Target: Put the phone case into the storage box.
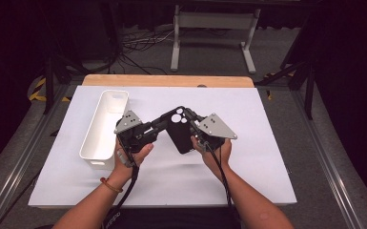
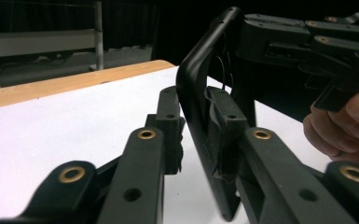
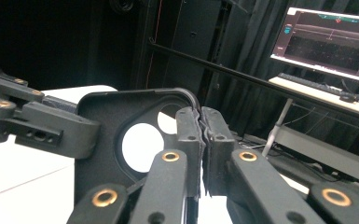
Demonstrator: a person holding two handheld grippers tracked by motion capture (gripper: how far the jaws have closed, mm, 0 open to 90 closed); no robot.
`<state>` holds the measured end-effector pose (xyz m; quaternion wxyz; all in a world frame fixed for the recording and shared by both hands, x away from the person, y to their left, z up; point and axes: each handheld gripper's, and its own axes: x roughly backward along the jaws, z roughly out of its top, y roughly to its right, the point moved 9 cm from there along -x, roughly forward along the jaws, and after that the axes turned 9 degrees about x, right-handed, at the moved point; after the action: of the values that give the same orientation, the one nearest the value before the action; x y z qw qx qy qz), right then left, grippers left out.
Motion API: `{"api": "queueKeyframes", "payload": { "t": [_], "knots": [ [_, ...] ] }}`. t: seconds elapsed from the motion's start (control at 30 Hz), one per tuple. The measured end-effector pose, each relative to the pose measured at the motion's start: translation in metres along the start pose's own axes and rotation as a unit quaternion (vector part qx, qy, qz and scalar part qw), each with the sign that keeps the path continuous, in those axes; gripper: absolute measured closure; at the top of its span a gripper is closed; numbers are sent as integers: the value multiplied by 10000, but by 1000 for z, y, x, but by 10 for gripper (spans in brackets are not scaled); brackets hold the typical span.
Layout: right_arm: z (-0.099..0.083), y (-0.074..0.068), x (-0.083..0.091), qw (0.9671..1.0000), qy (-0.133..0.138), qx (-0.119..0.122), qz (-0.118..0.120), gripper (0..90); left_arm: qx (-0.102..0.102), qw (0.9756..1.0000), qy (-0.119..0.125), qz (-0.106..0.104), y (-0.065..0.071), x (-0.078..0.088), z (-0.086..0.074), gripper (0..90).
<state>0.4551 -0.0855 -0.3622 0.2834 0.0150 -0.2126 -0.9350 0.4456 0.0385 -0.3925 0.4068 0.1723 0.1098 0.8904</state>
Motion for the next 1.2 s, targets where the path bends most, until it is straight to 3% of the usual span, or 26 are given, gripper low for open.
{"api": "queueKeyframes", "payload": {
  "t": [0.07, 0.33, 0.7, 1.0, 1.2],
  "knots": [
    [-2, -3, 2, 10000, 9, 9, 4, 872, 10, 10000, 39, 37, -2, 1, 1, 824],
    [0, -6, 7, 9998, 68, -102, 128, 865, -153, 9999, 34, -38, 0, 7, 3, 827],
    [0, -5, 15, 9973, 199, -434, 563, 811, -329, 9994, 55, 32, -1, 12, 6, 831],
    [0, -2, 17, 9973, 209, -398, 585, 773, -453, 9989, 65, 56, -1, 11, 9, 833],
    [0, -2, 19, 9975, 224, -254, 618, 729, -519, 9986, 88, 50, -1, 12, 10, 835]
  ]
}}
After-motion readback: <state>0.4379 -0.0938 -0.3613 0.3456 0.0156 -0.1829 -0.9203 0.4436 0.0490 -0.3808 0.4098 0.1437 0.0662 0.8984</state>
